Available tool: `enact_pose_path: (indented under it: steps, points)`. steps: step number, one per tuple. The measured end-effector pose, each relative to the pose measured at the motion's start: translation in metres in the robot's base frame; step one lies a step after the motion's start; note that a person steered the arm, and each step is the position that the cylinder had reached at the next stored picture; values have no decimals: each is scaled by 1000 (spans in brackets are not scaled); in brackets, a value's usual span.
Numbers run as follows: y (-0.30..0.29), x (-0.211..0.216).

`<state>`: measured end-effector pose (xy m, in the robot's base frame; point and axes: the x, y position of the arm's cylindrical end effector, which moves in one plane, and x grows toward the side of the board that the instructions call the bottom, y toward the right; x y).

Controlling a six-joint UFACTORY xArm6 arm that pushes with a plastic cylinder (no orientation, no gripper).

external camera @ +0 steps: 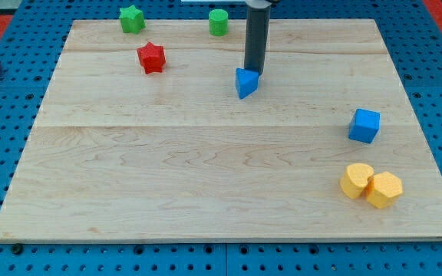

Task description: Slide the blue triangle to the red star

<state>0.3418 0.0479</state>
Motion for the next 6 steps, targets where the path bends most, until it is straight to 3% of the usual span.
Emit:
enact_pose_path:
  steps: [2, 4, 6]
  points:
    - [42, 34]
    - [-84, 34]
    - [-84, 26]
